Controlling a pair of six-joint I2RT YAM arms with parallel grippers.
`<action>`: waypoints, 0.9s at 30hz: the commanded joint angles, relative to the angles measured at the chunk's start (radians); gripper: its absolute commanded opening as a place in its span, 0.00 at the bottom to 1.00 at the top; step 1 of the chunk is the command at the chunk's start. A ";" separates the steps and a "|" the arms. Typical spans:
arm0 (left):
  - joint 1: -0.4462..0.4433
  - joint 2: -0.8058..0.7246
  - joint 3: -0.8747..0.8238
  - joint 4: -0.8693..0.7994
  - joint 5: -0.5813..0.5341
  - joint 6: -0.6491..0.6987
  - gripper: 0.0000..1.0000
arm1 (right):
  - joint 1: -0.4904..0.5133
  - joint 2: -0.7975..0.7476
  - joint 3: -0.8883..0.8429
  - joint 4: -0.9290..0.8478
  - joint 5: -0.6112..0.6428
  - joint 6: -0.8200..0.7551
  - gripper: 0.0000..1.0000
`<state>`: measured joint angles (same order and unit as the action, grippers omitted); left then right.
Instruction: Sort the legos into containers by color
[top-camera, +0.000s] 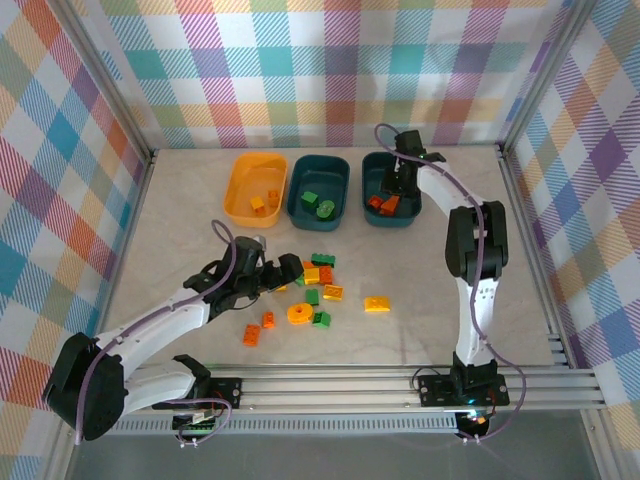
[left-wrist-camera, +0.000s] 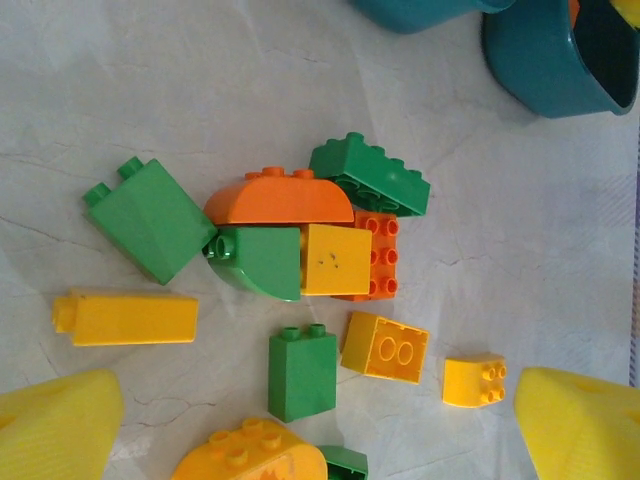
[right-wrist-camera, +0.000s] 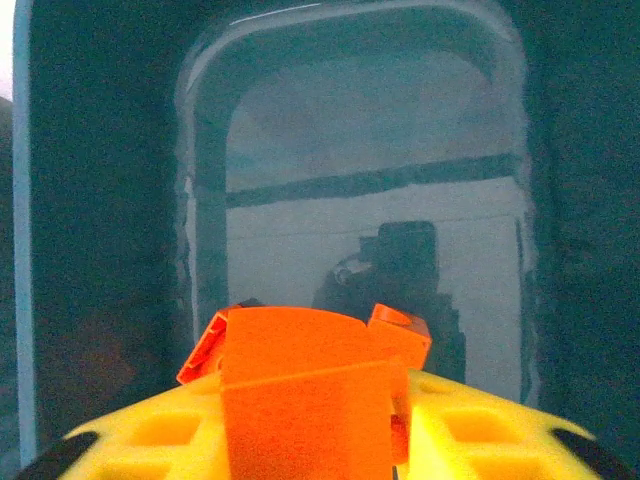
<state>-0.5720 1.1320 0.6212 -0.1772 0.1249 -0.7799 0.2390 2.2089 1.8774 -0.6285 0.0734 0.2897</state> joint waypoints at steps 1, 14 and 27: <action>-0.002 0.023 0.032 -0.028 -0.027 0.041 1.00 | 0.011 0.007 0.128 -0.124 -0.027 -0.044 0.53; 0.097 -0.043 0.065 -0.182 -0.133 0.042 1.00 | 0.267 -0.521 -0.434 0.111 0.022 0.035 0.58; 0.273 -0.188 -0.109 -0.225 -0.047 -0.053 1.00 | 0.589 -0.295 -0.426 0.060 0.177 -0.162 0.66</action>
<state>-0.3088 0.9913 0.5289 -0.3714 0.0483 -0.8043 0.8257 1.8702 1.3838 -0.5430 0.1612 0.2226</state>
